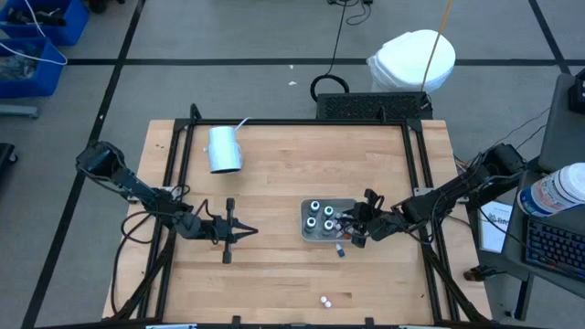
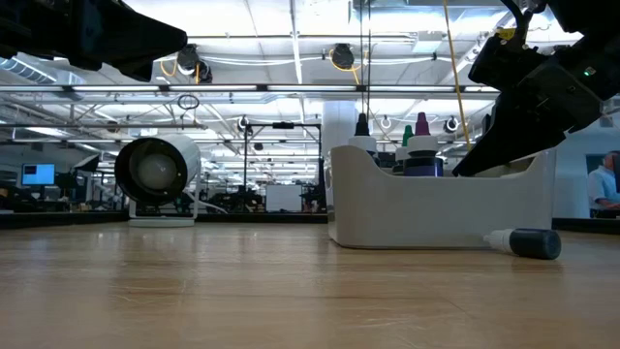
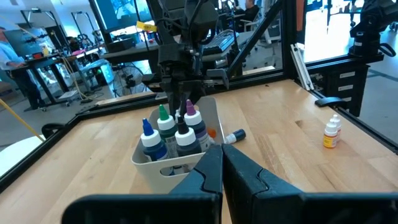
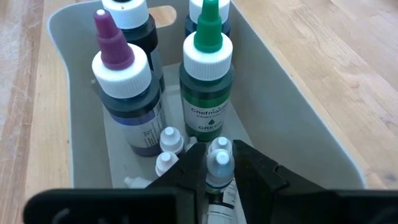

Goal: Pick & Place food coloring
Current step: Put the small green food coloring bottle into the gray bin, then put the orange food coloring bottle into the gray bin

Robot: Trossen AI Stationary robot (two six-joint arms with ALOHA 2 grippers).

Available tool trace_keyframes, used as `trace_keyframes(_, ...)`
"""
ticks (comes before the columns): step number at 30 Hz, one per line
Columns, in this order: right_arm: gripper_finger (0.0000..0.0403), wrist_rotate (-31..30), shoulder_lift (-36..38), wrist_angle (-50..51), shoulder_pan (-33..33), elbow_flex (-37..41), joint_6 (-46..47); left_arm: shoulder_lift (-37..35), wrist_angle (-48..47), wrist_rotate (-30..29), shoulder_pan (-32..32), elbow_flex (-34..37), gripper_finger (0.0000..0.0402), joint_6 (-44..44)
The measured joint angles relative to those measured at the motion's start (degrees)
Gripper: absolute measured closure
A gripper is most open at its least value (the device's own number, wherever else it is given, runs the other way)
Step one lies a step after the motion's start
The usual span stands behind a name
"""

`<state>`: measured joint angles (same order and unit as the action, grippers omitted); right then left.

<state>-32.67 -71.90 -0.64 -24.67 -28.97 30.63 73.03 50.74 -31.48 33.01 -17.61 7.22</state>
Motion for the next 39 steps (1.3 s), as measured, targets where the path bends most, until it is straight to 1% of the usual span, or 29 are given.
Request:
trace_keyframes(8, 0.0315, 0.01, 0.0, -0.02, 0.0, 0.0, -0.02, 0.0, 0.0, 0.0, 0.0, 0.0, 0.0392, 0.0)
trace_keyframes(13, 0.0313, 0.22, 0.0, -0.02, 0.0, 0.0, -0.06, 0.02, 0.0, 0.0, 0.0, 0.0, 0.0391, 0.0)
trace_keyframes(16, 0.0314, 1.44, 0.39, -0.54, 0.02, 0.02, -1.93, 0.01, 0.0, 0.0, 0.01, 0.0, 0.0391, 0.0)
trace_keyframes(19, 0.0314, 1.63, 2.45, -0.81, 0.02, -0.93, -4.47, 0.0, 0.0, 0.0, 0.0, 0.0, 0.0391, 0.0)
trace_keyframes(22, 0.0316, 1.48, 6.18, -0.03, 0.0, -3.25, -9.04, 0.02, 0.0, -0.02, 0.02, 0.01, 0.0391, 0.0)
trace_keyframes(25, 0.0324, 1.14, 10.74, 3.55, -0.06, -5.68, -12.62, 0.0, -0.04, -0.04, 0.0, 0.02, 0.0392, 0.0)
trace_keyframes(27, 0.0337, 1.01, 13.86, 6.36, -0.38, -7.02, -13.42, 0.01, -0.07, -0.04, 0.02, 0.02, 0.0392, 0.0)
trace_keyframes(31, 0.0385, 0.82, 18.44, 11.28, -3.07, -7.17, -14.28, 0.0, -0.07, -0.02, 0.0, 0.02, 0.0392, 0.0)
trace_keyframes(33, 0.0397, -0.32, 19.11, 12.59, -6.03, -6.75, -14.65, 0.0, -0.08, -0.02, 0.02, 0.02, 0.0391, 0.0)
trace_keyframes(35, 0.0395, -2.46, 19.59, 9.71, -9.51, -4.61, -15.35, 0.0, -0.08, -0.02, 0.0, 0.02, 0.0392, 0.0)
trace_keyframes(37, 0.0397, -4.07, 21.06, 4.31, -12.9, -1.35, -17.29, 0.01, -0.09, -0.02, 0.0, 0.02, 0.0392, -0.47)
trace_keyframes(39, 0.0401, -4.78, 23.47, -0.63, -15.18, 2.44, -18.93, 0.02, -0.09, 0.0, 0.02, 0.02, 0.0392, -2.92)
